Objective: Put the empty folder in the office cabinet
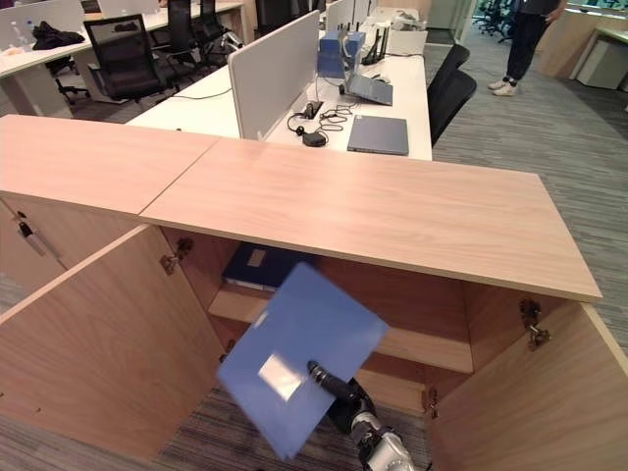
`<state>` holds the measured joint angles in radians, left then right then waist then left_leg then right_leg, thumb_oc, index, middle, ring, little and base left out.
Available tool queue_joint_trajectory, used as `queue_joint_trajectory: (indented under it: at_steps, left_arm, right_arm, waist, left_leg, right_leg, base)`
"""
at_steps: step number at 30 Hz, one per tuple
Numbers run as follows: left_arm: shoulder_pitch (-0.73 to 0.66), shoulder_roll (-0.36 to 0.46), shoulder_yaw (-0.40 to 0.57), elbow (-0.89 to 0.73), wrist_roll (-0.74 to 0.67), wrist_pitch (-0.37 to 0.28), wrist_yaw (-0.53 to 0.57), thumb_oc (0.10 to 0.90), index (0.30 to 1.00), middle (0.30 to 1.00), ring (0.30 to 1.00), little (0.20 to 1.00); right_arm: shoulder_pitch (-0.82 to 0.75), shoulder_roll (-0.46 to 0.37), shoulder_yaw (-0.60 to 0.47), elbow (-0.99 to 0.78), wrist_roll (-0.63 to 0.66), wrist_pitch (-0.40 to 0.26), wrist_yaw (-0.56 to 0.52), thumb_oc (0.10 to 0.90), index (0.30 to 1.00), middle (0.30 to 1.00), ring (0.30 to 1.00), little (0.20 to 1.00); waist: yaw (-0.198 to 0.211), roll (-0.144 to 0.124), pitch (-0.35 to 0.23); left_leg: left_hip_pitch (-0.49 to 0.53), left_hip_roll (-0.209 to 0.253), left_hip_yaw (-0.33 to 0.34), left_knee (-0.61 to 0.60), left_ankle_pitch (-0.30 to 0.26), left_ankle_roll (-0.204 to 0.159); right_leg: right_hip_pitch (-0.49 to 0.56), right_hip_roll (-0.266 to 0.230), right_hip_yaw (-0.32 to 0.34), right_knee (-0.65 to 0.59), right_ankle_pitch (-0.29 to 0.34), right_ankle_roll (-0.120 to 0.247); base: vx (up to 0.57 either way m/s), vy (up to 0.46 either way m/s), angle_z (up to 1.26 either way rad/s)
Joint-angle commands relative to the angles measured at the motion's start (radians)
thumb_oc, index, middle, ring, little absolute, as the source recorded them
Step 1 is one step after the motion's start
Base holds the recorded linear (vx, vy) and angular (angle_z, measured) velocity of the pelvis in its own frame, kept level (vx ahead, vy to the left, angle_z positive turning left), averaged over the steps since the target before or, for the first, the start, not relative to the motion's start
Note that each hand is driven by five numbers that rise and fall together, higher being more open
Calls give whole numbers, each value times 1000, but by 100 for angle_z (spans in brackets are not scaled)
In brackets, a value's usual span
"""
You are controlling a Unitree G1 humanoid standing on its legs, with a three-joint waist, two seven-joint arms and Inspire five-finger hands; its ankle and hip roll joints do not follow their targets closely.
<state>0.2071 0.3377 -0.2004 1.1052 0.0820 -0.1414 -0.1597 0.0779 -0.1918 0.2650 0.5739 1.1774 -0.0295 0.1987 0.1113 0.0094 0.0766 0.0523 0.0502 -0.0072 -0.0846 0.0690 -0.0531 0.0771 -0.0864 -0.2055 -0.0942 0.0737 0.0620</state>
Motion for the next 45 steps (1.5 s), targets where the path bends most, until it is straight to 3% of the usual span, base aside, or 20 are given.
queue_joint_trajectory:
  at_steps: [1, 6, 7, 8, 12, 16, 20, 22, 27, 31, 33, 38, 39, 45]
  left_arm:
    - [-70, 17, -50, 15, -30, -11, 33, 800, 900, 900, 900, 900]
    - [-73, 18, -69, 6, -30, -6, 46, 800, 900, 900, 900, 900]
    - [-73, 20, -74, 5, -34, -7, 48, 800, 900, 900, 900, 900]
    - [-72, 26, -94, -11, -39, -8, 50, 800, 900, 900, 900, 900]
    - [-79, 36, -112, -21, -58, -3, 44, 800, 900, 900, 900, 900]
    - [-99, 59, -149, -50, -85, -9, 32, 800, 900, 900, 900, 900]
    - [-151, 98, -228, -123, -115, -21, 19, 800, 900, 900, 900, 900]
    - [-167, 105, -247, -141, -125, -25, 17, 800, 900, 900, 900, 900]
    - [-216, 182, -326, -253, -174, -43, 0, 800, 900, 900, 900, 900]
    - [-228, 218, -347, -292, -181, -46, 0, 800, 900, 900, 900, 900]
    - [-236, 266, -375, -342, -198, -50, -11, 800, 900, 900, 900, 900]
    - [-221, 330, -393, -438, -228, -46, -31, 800, 900, 900, 900, 900]
    - [-212, 350, -388, -472, -254, -44, -35, 800, 900, 900, 900, 900]
    - [-177, 413, -365, -560, -326, -44, -44, 800, 900, 900, 900, 900]
  right_arm:
    - [-143, 73, -106, -81, 145, -143, -3, 400, 300, 300, 300, 300]
    - [-200, 95, -169, -53, 180, -198, -51, 400, 300, 300, 300, 300]
    - [-229, 93, -194, -36, 187, -216, -61, 400, 300, 300, 300, 300]
    - [-318, 94, -279, 22, 215, -281, -105, 400, 300, 300, 300, 300]
    - [-419, 70, -376, 77, 248, -340, -151, 400, 300, 300, 300, 300]
    - [-590, -29, -471, 155, 265, -404, -203, 400, 300, 300, 300, 300]
    - [-817, -180, -524, 287, 312, -429, -221, 400, 300, 300, 300, 300]
    - [-882, -222, -520, 332, 329, -431, -222, 400, 300, 300, 300, 300]
    - [-1166, -430, -463, 524, 391, -397, -238, 400, 300, 300, 300, 300]
    - [-1270, -512, -422, 600, 402, -376, -248, 400, 300, 300, 300, 300]
    - [-1378, -605, -332, 655, 373, -350, -265, 400, 300, 300, 300, 300]
    - [-1500, -708, -220, 688, 314, -324, -293, 400, 300, 300, 300, 300]
    - [-1520, -728, -199, 690, 314, -320, -292, 400, 300, 300, 300, 300]
    - [-1587, -781, -102, 713, 256, -288, -298, 400, 300, 300, 300, 300]
  waist:
    - [7, -18, 29]
    - [11, -11, 33]
    - [14, -9, 34]
    - [24, -1, 32]
    - [36, 8, 37]
    - [53, 21, 54]
    - [73, 56, 109]
    - [81, 68, 124]
    - [107, 116, 186]
    - [126, 136, 196]
    - [141, 159, 201]
    - [160, 180, 192]
    - [162, 185, 185]
    - [161, 195, 177]
  left_leg:
    - [-35, 35, -38, -3, -17, -54]
    - [-39, 33, -48, -3, -18, -53]
    - [-42, 32, -50, -3, -19, -52]
    - [-44, 31, -59, -3, -21, -51]
    - [-48, 30, -67, -3, -24, -51]
    - [-69, 25, -79, -3, -18, -52]
    - [-117, 28, -85, 1, 0, -52]
    - [-138, 31, -82, 5, 7, -53]
    - [-294, 28, -72, 76, 22, -50]
    - [-400, 25, -71, 140, 13, -49]
    - [-520, 10, -70, 237, -24, -49]
    - [-687, -9, -70, 375, -67, -44]
    - [-721, -14, -78, 412, -100, -44]
    - [-922, -33, -79, 602, -168, -38]
  right_leg:
    - [50, -62, -25, 24, -49, 83]
    - [45, -61, -27, 30, -56, 81]
    - [45, -60, -29, 31, -58, 81]
    - [46, -59, -33, 33, -65, 80]
    - [44, -57, -38, 36, -73, 80]
    - [27, -56, -43, 44, -79, 81]
    - [-33, -60, -37, 71, -83, 82]
    - [-61, -62, -33, 84, -84, 81]
    - [-240, -80, -3, 180, -84, 76]
    - [-347, -93, 18, 245, -103, 70]
    - [-487, -105, 34, 370, -156, 64]
    - [-662, -127, 55, 537, -208, 54]
    - [-705, -129, 75, 590, -238, 58]
    - [-911, -151, 112, 786, -297, 54]
  base:
    - [-2, -3, 7]
    - [3, -1, 4]
    - [35, -17, 8]
    - [35, -17, 5]
    - [20, -13, 10]
    - [-17, -9, 6]
    - [-91, 10, 11]
    - [-122, 28, -3]
    - [-123, 28, -4]
    - [-54, 14, -14]
    - [-31, 23, -8]
    - [-15, 14, 11]
    - [71, 6, 23]
    - [-2, 16, 6]
